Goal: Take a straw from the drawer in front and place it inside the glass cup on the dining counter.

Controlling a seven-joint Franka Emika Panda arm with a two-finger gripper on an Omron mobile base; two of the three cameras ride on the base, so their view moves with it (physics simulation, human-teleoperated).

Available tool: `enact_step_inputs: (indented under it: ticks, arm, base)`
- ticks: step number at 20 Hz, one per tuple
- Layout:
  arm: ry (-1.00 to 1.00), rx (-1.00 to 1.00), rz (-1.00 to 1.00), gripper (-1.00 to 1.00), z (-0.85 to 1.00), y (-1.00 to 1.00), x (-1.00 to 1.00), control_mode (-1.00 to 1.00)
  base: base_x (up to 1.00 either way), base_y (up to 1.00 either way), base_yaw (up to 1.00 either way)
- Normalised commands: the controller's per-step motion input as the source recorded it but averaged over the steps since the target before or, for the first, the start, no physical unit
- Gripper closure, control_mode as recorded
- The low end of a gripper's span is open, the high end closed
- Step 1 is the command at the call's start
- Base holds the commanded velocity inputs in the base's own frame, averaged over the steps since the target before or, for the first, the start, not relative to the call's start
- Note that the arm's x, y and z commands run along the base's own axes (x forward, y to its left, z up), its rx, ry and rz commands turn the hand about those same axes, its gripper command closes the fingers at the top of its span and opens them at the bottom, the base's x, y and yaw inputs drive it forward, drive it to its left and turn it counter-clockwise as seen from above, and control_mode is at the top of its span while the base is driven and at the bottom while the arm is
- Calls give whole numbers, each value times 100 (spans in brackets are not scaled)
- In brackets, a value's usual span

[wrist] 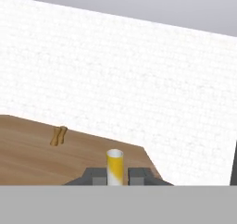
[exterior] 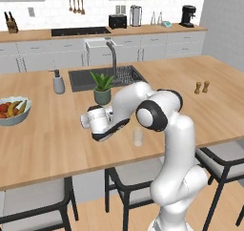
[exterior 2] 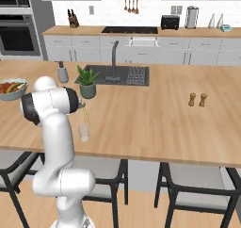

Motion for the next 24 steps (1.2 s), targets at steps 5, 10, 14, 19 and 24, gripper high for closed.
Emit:
enact_step_inputs:
  ticks: [5, 10, 14, 19, 24]
  arm:
    - [-3, 2, 2, 100, -15, 0, 23, -100]
    - [-5, 1, 4, 100, -12, 1, 20, -100]
    - [-3, 0, 5, 100, -19, 2, 9, -100]
    - [0, 1, 5, 100, -29, 0, 0, -100]
    - [0, 2, 5, 100, -26, 0, 1, -100]
  base:
    - [0, 0, 0]
    - [0, 0, 0]
    - [0, 0, 0]
    - [0, 0, 0]
    - [0, 0, 0]
